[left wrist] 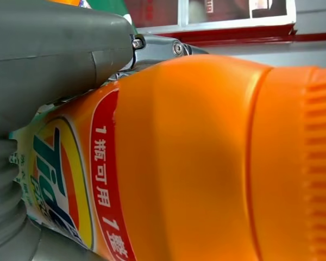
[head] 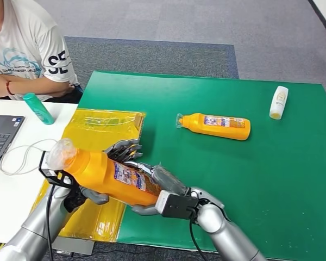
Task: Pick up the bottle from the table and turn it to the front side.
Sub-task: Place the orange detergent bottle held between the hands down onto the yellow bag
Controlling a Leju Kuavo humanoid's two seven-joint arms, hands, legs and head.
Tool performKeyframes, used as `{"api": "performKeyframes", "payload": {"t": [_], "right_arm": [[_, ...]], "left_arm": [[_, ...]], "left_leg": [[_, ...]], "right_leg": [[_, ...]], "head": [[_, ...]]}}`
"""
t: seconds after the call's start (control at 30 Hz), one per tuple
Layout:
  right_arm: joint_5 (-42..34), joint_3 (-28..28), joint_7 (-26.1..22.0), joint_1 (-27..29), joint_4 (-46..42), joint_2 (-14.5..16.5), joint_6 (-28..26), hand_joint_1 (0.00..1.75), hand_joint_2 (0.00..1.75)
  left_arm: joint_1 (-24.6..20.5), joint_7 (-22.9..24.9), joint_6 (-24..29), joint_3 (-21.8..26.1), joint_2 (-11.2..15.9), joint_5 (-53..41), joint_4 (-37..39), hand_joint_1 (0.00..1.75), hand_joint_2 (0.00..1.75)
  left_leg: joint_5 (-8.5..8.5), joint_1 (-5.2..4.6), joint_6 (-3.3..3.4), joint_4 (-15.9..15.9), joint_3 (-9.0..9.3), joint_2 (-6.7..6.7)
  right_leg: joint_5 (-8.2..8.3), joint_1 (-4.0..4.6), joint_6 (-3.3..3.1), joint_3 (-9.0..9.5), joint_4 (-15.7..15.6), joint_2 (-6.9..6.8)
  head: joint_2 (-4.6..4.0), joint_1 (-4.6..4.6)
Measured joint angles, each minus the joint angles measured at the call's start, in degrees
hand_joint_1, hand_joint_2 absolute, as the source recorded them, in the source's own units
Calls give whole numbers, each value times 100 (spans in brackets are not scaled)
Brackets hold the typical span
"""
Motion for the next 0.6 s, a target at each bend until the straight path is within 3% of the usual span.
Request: {"api": "performKeyframes", "payload": {"t": [0.33,0.37,0.4,0.43,0.47,0.5,0.53,0.57,0.6], "right_arm": [[899,141,163,-81,114,67,-762,175,175],[1035,153,195,-79,122,72,-859,175,175],[1174,163,235,-75,131,77,-956,175,175],[1296,168,280,-69,140,80,-1039,175,175],[1412,168,330,-62,156,84,-1108,175,175],[1507,163,377,-50,176,85,-1161,175,175],[1578,155,411,-36,197,85,-1194,175,175],[1638,142,436,-17,222,85,-1215,175,175],[1686,126,448,4,247,85,-1231,175,175]], "left_arm": [[-135,-31,193,-188,129,-25,26,2,175],[-131,-24,279,-197,132,-39,29,20,175],[-122,0,391,-205,131,-51,30,51,175],[-110,37,515,-210,127,-61,30,94,175],[-92,97,654,-211,114,-67,29,110,175],[-64,168,787,-212,94,-67,28,99,175],[-28,236,904,-212,70,-67,20,67,175],[13,303,1013,-212,44,-70,5,25,175],[56,355,1097,-212,21,-76,-16,7,175]], "left_leg": [[0,0,0,0,0,0],[0,0,0,0,0,0],[0,0,0,0,0,0],[0,0,0,0,0,0],[0,0,0,0,0,0],[0,0,0,0,0,0],[0,0,0,0,0,0],[0,0,0,0,-1,0],[-1,0,0,0,-1,1]], "right_leg": [[0,0,0,-1,0,0],[0,0,0,-1,0,0],[0,0,0,-1,0,0],[0,0,0,-1,0,0],[0,0,0,-1,0,0],[-1,0,0,-1,0,0],[-1,0,0,-1,0,0],[0,0,0,-2,-1,1],[0,0,0,-2,-1,1]], "head": [[1,0],[2,0],[1,0],[0,0],[0,0],[0,1],[0,0],[0,1],[0,0]]}}
